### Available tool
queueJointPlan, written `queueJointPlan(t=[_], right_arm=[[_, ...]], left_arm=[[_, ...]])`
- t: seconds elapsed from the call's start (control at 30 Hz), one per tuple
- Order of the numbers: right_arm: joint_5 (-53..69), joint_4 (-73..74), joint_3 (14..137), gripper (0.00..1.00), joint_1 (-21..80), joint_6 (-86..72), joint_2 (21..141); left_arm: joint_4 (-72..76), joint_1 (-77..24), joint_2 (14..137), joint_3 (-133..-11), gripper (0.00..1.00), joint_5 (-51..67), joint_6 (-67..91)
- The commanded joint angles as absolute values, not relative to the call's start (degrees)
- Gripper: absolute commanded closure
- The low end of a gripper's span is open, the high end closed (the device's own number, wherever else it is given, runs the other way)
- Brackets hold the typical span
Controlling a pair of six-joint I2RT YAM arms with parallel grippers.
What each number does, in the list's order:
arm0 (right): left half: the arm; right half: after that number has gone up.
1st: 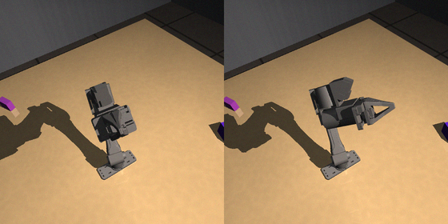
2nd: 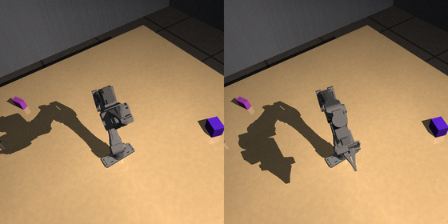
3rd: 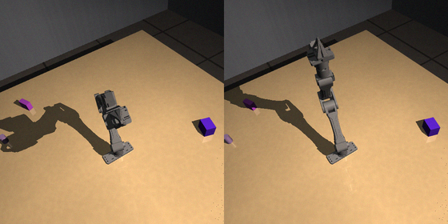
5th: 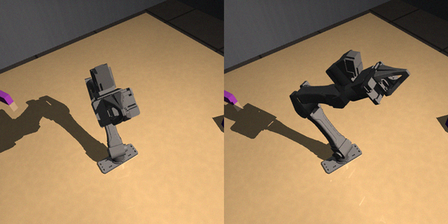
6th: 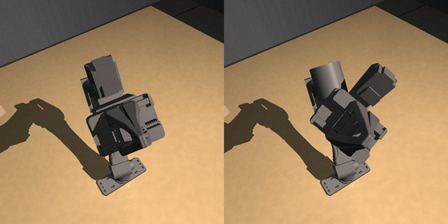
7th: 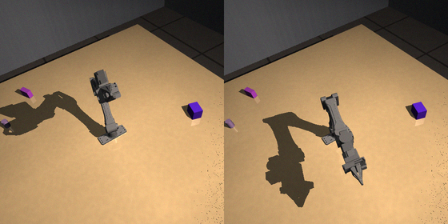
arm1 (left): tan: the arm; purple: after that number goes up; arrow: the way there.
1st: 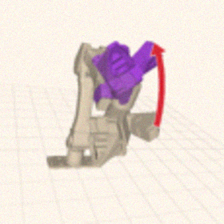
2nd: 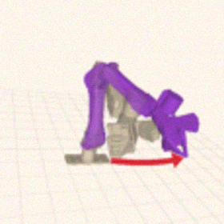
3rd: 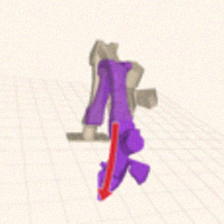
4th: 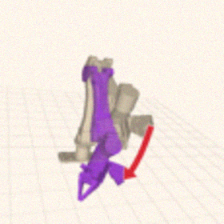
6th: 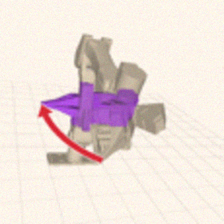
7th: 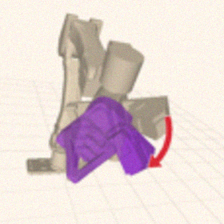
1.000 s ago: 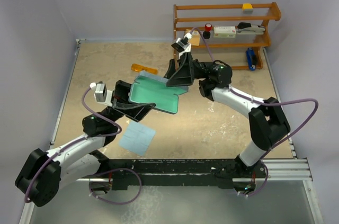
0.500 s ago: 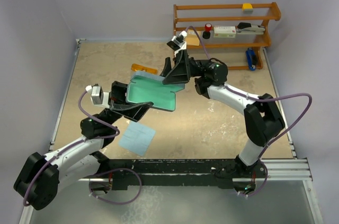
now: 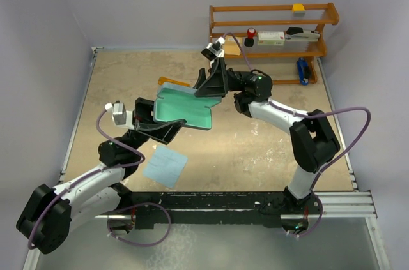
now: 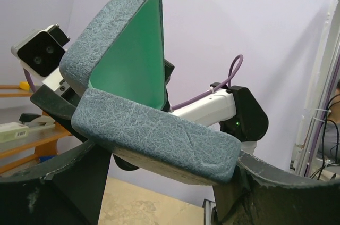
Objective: Organize the sunglasses
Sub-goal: Open the sunglasses case.
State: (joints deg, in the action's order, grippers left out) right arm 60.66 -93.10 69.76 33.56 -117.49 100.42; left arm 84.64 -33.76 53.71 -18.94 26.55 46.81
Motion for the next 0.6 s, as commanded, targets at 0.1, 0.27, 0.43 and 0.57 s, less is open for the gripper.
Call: queueJointPlan(t=[0.1, 0.27, 0.43, 0.57], right_arm=[[42.4, -101.8, 71.2, 0.45, 24.7, -116.0, 101.9], [41.6, -101.8, 70.2, 0.37, 22.1, -117.5, 103.0], [41.8, -101.8, 70.5, 0.27, 21.6, -117.8, 102.6], [43.9, -101.8, 70.6, 0.26, 20.9, -117.1, 102.3]], left_arm=[[87.7, -36.1, 50.3, -18.1, 1.00, 40.0, 47.8], [86.5, -36.0, 49.9, -18.0, 1.00, 39.5, 46.6], [85.1, -36.0, 49.8, -18.0, 1.00, 39.1, 45.4], [84.8, -36.0, 50.2, -18.5, 1.00, 38.4, 45.0]])
